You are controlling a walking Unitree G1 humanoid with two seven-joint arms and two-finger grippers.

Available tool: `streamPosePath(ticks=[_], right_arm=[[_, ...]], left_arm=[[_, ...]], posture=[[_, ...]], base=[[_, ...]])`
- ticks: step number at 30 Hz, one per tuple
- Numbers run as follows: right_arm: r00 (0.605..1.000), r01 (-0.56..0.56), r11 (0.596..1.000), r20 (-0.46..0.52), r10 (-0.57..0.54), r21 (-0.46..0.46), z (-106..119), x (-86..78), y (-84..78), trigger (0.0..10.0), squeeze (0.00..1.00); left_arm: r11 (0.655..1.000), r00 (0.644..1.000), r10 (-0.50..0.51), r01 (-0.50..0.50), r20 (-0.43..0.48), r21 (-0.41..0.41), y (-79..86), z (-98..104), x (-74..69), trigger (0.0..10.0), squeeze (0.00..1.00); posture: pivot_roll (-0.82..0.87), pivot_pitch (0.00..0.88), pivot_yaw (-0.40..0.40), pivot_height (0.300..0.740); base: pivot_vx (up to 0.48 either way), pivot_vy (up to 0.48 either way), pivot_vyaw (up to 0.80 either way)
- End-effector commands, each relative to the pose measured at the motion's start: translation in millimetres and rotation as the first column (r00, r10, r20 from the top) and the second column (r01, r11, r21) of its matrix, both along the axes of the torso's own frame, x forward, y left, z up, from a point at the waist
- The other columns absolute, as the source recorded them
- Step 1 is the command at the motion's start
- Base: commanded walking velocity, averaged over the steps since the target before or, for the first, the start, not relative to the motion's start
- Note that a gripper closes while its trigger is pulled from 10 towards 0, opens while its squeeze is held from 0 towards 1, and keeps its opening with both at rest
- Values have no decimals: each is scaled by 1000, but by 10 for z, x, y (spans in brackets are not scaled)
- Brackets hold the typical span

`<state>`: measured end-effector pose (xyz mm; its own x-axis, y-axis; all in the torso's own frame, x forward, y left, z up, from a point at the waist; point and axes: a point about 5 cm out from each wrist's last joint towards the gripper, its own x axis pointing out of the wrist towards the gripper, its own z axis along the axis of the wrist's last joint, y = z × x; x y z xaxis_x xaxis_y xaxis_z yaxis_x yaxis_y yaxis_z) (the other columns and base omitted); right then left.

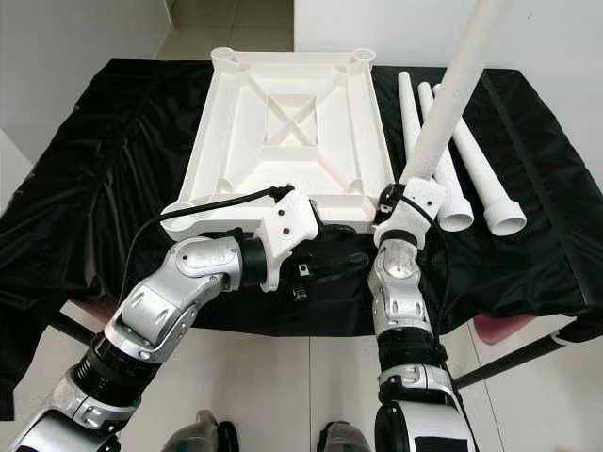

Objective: Building children table

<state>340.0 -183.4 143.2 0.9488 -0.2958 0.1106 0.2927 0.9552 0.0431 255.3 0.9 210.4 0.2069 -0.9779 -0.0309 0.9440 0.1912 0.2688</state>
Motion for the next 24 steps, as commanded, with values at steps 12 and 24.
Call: streamPosePath(ticks=[12,24], right_arm=[[965,-241,970,95,243,-36,192,-37,-154,10000,1000],[731,-682,720,-105,674,-130,252,33,-528,10000,0]], left_arm=[[999,999,33,-33,3,0,3,-11,19,10000,0],[1000,999,31,-31,11,1,15,15,44,10000,0]], posture=[[-64,80,48,740],[-64,87,62,740]], base=[[0,0,0],[0,0,0]])
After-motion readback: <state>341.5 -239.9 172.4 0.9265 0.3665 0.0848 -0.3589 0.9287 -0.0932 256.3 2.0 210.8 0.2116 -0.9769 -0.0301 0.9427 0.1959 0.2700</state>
